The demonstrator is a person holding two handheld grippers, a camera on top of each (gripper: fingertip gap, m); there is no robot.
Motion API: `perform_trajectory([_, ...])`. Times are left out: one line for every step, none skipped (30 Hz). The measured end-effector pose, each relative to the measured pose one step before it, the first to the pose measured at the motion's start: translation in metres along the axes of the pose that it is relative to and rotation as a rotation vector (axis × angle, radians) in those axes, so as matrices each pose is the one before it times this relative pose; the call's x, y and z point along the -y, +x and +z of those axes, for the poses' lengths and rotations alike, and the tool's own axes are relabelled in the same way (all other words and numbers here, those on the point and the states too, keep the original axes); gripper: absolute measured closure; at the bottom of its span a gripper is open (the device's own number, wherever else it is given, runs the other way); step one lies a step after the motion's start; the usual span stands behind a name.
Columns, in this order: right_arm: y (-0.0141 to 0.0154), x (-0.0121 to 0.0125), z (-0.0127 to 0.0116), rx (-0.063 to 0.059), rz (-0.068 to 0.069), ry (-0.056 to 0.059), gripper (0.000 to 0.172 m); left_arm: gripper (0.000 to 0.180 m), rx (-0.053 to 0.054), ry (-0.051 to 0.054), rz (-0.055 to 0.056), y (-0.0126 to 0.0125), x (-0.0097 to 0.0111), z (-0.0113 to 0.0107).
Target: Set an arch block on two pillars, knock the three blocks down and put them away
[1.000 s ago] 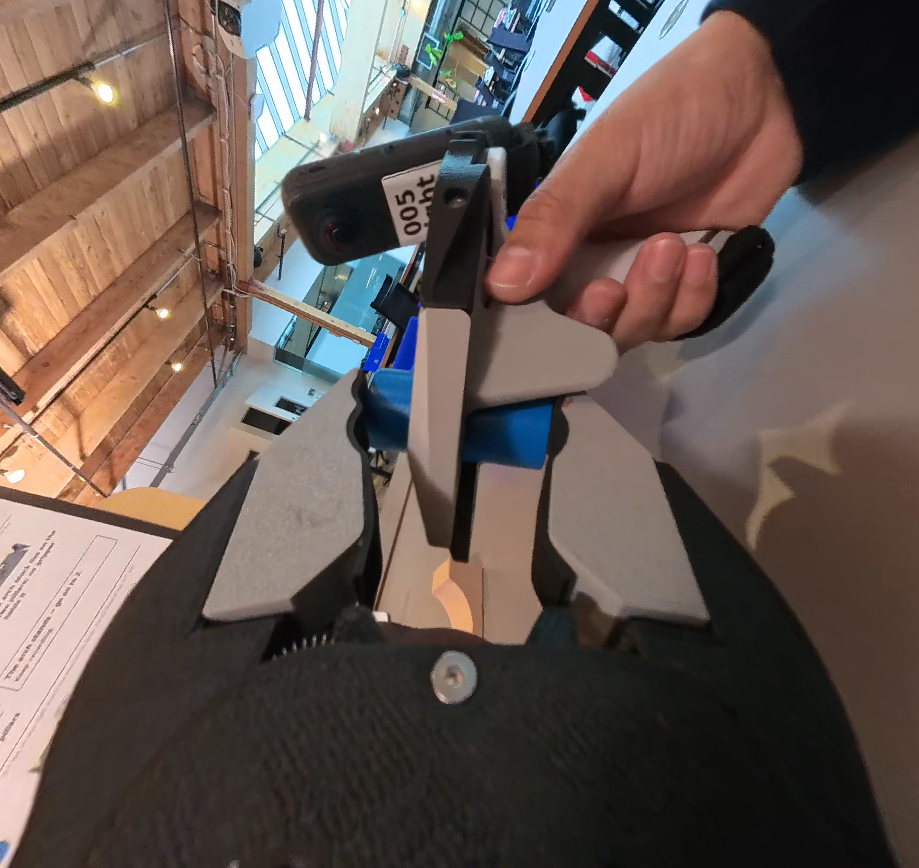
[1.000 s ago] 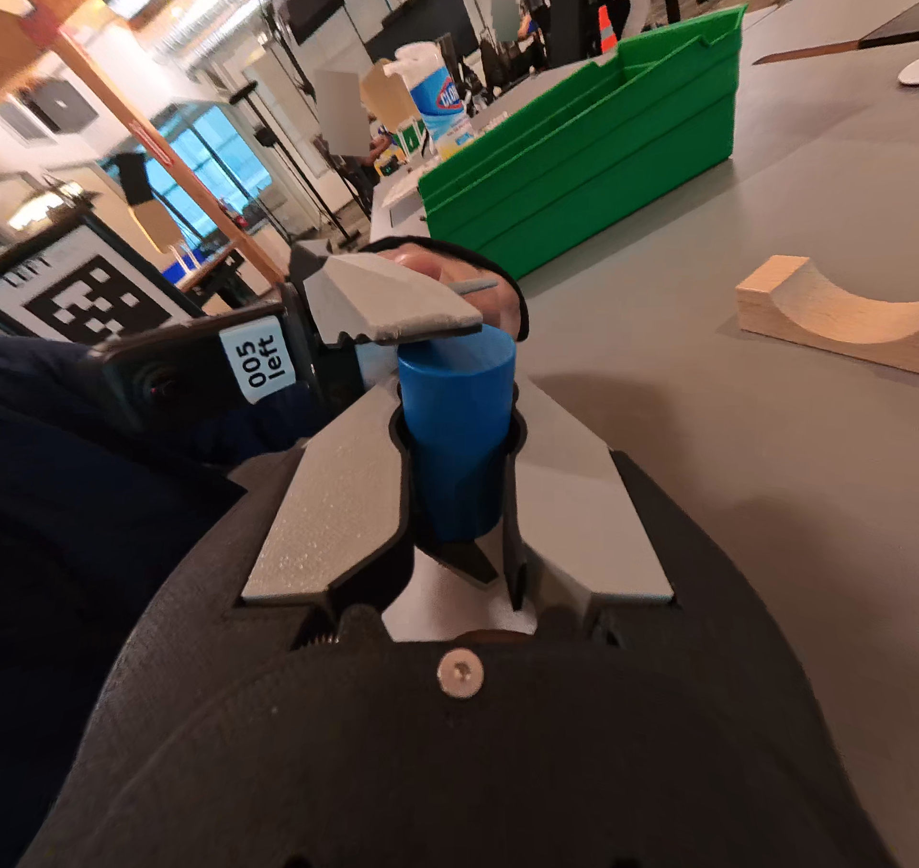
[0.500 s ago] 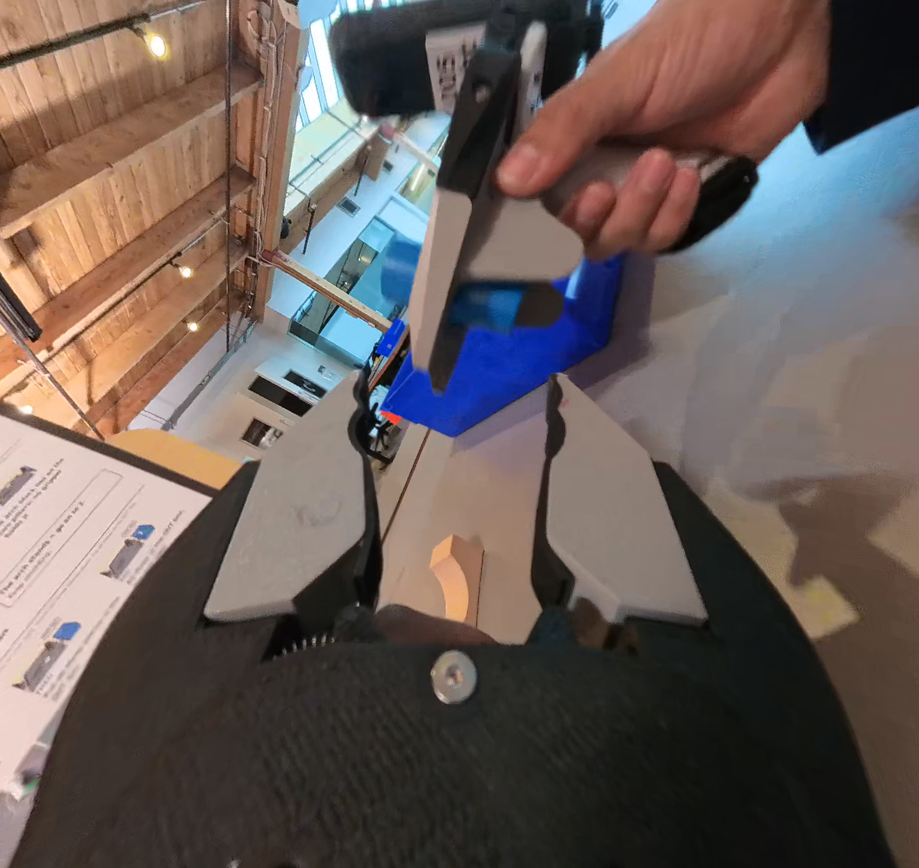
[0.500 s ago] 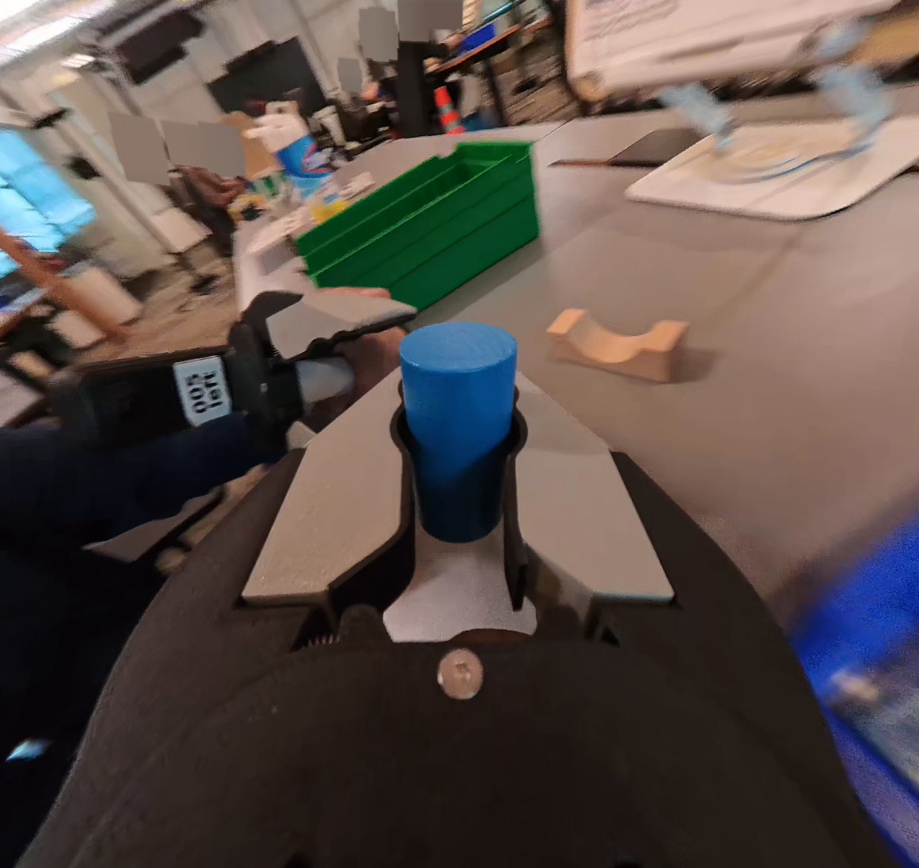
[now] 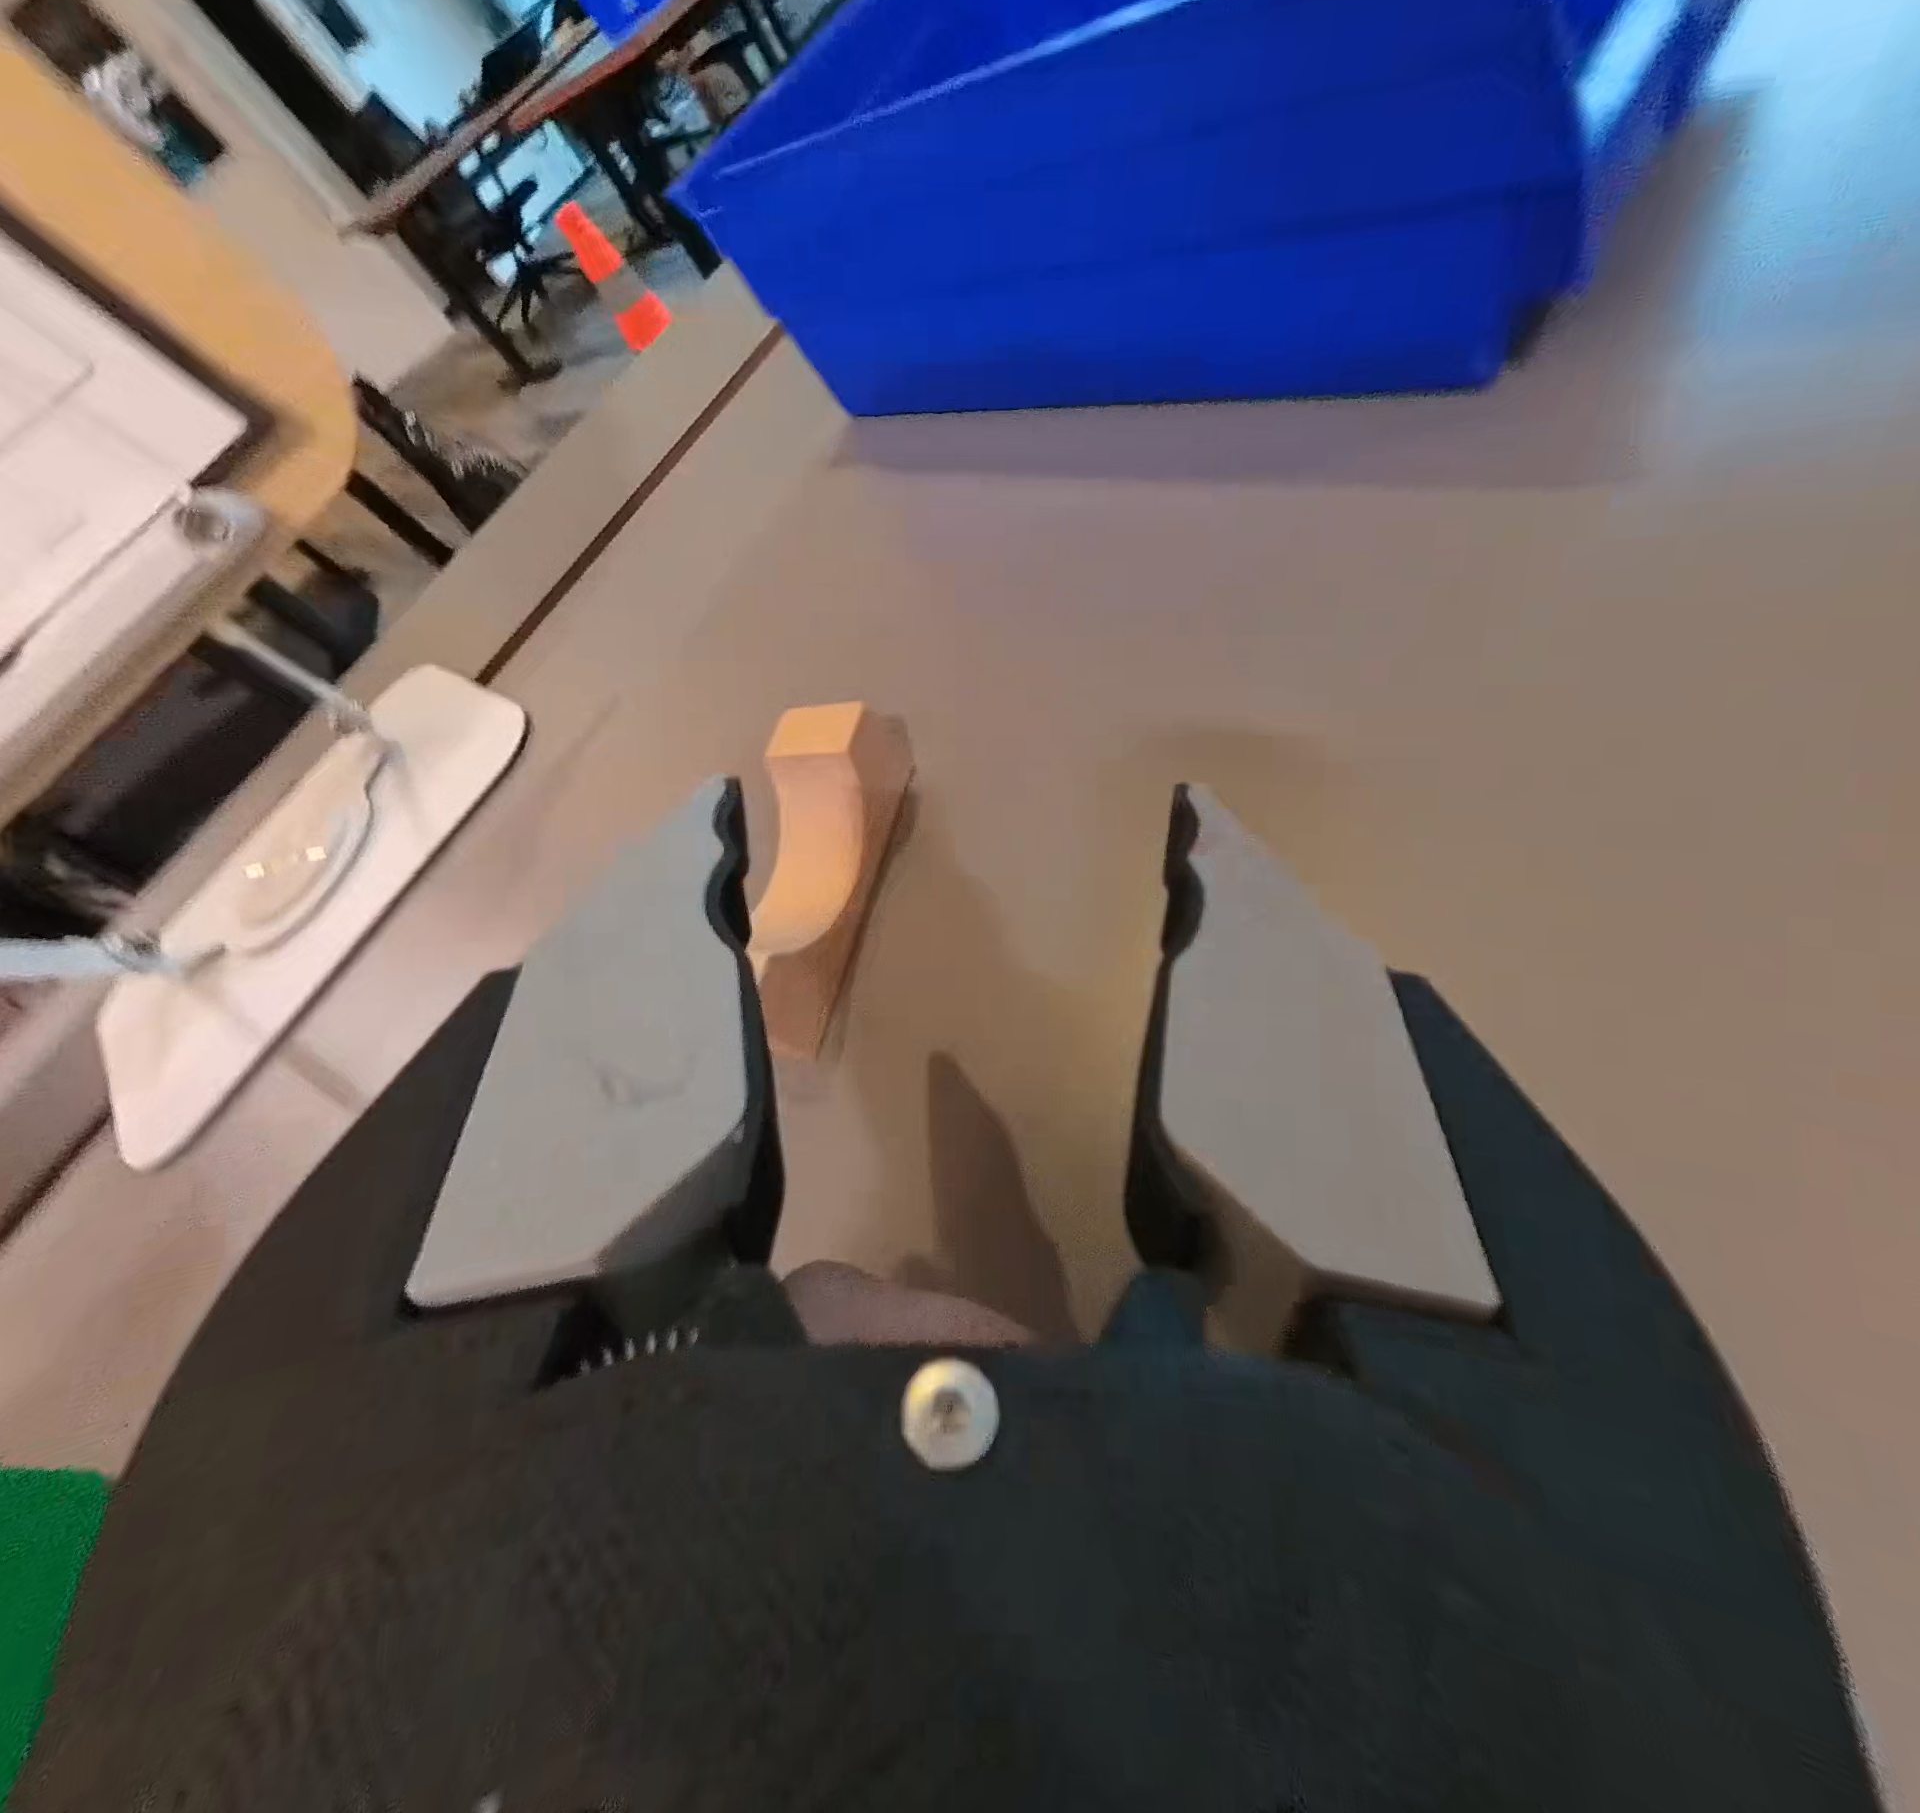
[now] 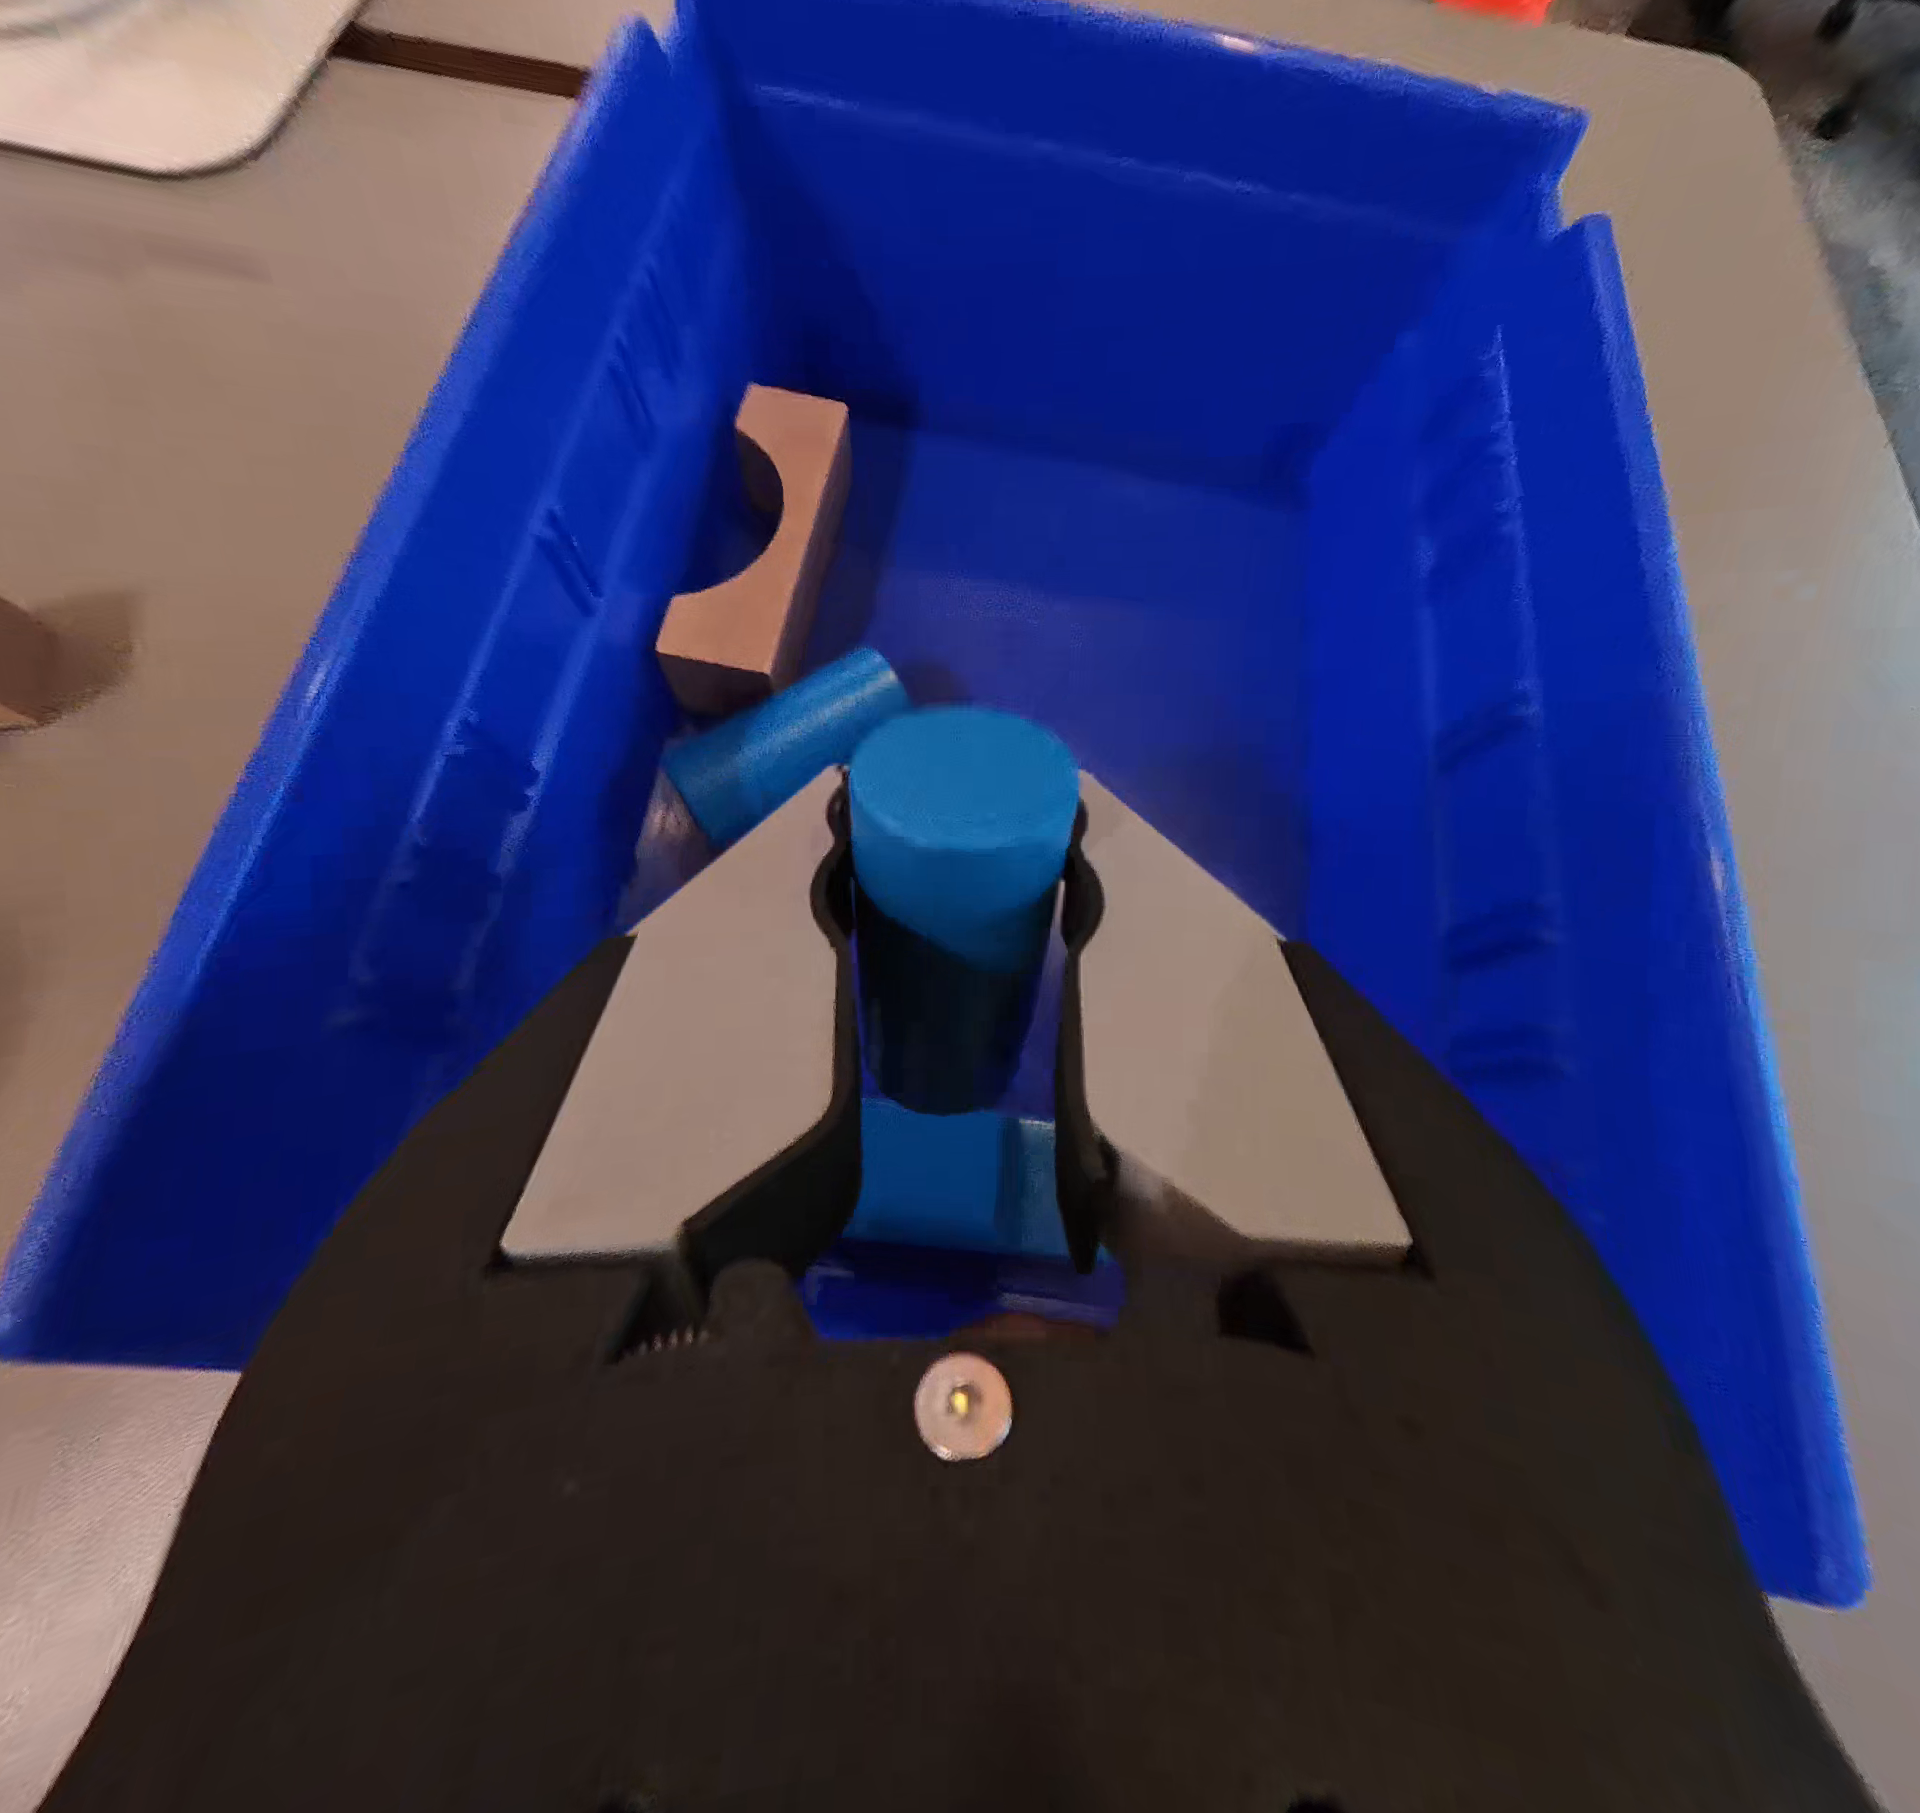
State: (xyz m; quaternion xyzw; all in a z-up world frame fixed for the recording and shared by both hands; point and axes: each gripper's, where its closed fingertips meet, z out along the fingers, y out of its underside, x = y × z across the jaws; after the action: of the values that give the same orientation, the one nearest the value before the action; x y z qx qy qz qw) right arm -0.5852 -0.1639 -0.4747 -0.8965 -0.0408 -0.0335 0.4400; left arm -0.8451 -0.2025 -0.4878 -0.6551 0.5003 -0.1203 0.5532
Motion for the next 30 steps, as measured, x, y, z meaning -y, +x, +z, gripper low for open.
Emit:
perform_trajectory([0.00039, 0.00049, -0.00009, -0.0191, -0.0096, 0.0151, 0.135, 0.101, -0.0127, 0.0014, -0.0601, -0.00530, -0.00036, -0.00205])
perform_trajectory([-0.00039, 0.00287, -0.00226, -0.0142, -0.0067, 0.0333, 0.135, 0.101, -0.0198, -0.0081, -0.0536, -0.00346, -0.00212, -0.00148])
perform_trajectory([-0.00142, 0.00271, -0.00289, -0.0033, -0.0009, 0.0302, 0.135, 0.101, -0.0125, -0.0195, -0.0394, -0.00364, -0.00412, -0.00056])
perform_trajectory([-0.00138, 0.00179, -0.00281, 0.0007, 0.0034, 0.0223, 0.133, 0.101, 0.0057, -0.0247, -0.0184, -0.00531, -0.00528, 0.00025])
perform_trajectory([-0.00138, 0.00139, -0.00314, 0.0029, 0.0032, 0.0185, 0.132, 0.102, 0.0151, -0.0238, 0.0002, -0.00561, -0.00530, 0.00081])
perform_trajectory([-0.00176, 0.00235, -0.00424, 0.0067, 0.0019, 0.0256, 0.131, 0.102, 0.0121, -0.0214, 0.0086, -0.00406, -0.00516, 0.00125])
perform_trajectory([-0.00225, 0.00413, -0.00538, 0.0117, 0.0023, 0.0353, 0.132, 0.103, 0.0082, -0.0224, 0.0086, -0.00281, -0.00501, 0.00158])
perform_trajectory([-0.00319, 0.00687, -0.00558, 0.0194, 0.0051, 0.0394, 0.133, 0.103, 0.0059, -0.0219, 0.0056, -0.00202, -0.00393, 0.00134])
perform_trajectory([-0.00521, 0.00778, -0.00574, 0.0332, 0.0026, 0.0242, 0.132, 0.103, 0.0045, -0.0131, 0.0026, -0.00173, -0.00214, 0.00090])
perform_trajectory([-0.00495, 0.00745, -0.00649, 0.0286, -0.0019, 0.0162, 0.131, 0.103, 0.0061, -0.0047, 0.0020, -0.00187, -0.00100, 0.00040])
perform_trajectory([-0.00388, 0.00785, -0.00742, 0.0171, 0.0009, 0.0255, 0.131, 0.104, 0.0091, -0.0040, 0.0044, -0.00264, -0.00099, 0.00039])
perform_trajectory([-0.00540, 0.00847, -0.00732, 0.0236, 0.0056, 0.0381, 0.132, 0.107, 0.0120, -0.0077, 0.0123, -0.00348, -0.00181, 0.00096])
perform_trajectory([-0.00834, 0.00742, -0.00621, 0.0419, 0.0098, 0.0338, 0.133, 0.109, 0.0179, -0.0152, 0.0211, -0.00490, -0.00323, 0.00195])
perform_trajectory([-0.00993, 0.00498, -0.00455, 0.0520, 0.0115, 0.0176, 0.133, 0.111, 0.0179, -0.0235, 0.0212, -0.00538, -0.00456, 0.00280])
perform_trajectory([-0.00972, 0.00272, -0.00316, 0.0478, 0.0076, 0.0030, 0.132, 0.111, 0.0016, -0.0282, 0.0157, -0.00347, -0.00515, 0.00354])
perform_trajectory([-0.00894, 0.00123, -0.00230, 0.0414, 0.0007, -0.0038, 0.132, 0.111, -0.0167, -0.0278, 0.0109, -0.00101, -0.00465, 0.00363])
perform_trajectory([-0.00884, 0.00033, -0.00160, 0.0387, -0.0026, -0.0064, 0.132, 0.111, -0.0264, -0.0136, 0.0016, 0.00024, -0.00186, 0.00332])
perform_trajectory([-0.00811, 0.00017, -0.00107, 0.0343, -0.0066, -0.0051, 0.132, 0.115, -0.0263, 0.0004, -0.0078, 0.00004, 0.00089, 0.00249])
perform_trajectory([-0.00670, 0.00021, -0.00078, 0.0255, -0.0107, -0.0043, 0.132, 0.116, -0.0204, -0.0013, -0.0083, -0.00056, 0.00089, 0.00273])
perform_trajectory([-0.00479, 0.00045, -0.00052, 0.0140, -0.0136, -0.0023, 0.132, 0.116, -0.0179, -0.0020, -0.0088, -0.00082, 0.00074, 0.00278])
perform_trajectory([-0.00294, 0.00083, -0.00040, 0.0039, -0.0133, 0.0011, 0.132, 0.119, -0.0271, -0.0032, -0.0076, 0.00072, 0.00063, 0.00260])
perform_trajectory([-0.00236, 0.00069, -0.00021, 0.0041, -0.0098, 0.0006, 0.133, 0.126, -0.0375, -0.0024, -0.0044, 0.00249, 0.00061, 0.00220])
perform_trajectory([-0.00290, 0.00018, 0.00002, 0.0124, -0.0027, -0.0010, 0.133, 0.134, -0.0379, -0.0019, -0.0042, 0.00267, 0.00023, 0.00163])
perform_trajectory([-0.00352, 0.00013, 0.00031, 0.0202, 0.0068, -0.0007, 0.133, 0.140, -0.0343, -0.0026, -0.0075, 0.00191, -0.00008, 0.00121])
perform_trajectory([-0.00385, -0.00005, 0.00038, 0.0246, 0.0130, 0.0007, 0.133, 0.147, -0.0291, -0.0020, -0.0143, 0.00110, -0.00045, 0.00073])
perform_trajectory([-0.00447, 0.00000, 0.00072, 0.0283, 0.0167, 0.0017, 0.132, 0.147, -0.0218, -0.0016, -0.0193, 0.00031, -0.00045, 0.00025])
perform_trajectory([-0.00510, -0.00014, 0.00116, 0.0320, 0.0181, 0.0009, 0.133, 0.148, -0.0154, -0.0016, -0.0162, 0.00005, -0.00057, -0.00004])
perform_trajectory([-0.00633, -0.00044, 0.00170, 0.0365, 0.0179, -0.0028, 0.133, 0.148, -0.0044, -0.0007, -0.0063, -0.00029, -0.00060, -0.00039])
perform_trajectory([-0.00815, -0.00065, 0.00238, 0.0437, 0.0161, -0.0063, 0.133, 0.148, 0.0071, 0.0007, 0.0080, -0.00054, -0.00041, -0.00070])
perform_trajectory([-0.01011, -0.00100, 0.00308, 0.0509, 0.0111, -0.0091, 0.133, 0.148, 0.0164, 0.0027, 0.0226, -0.00048, -0.00031, -0.00111])
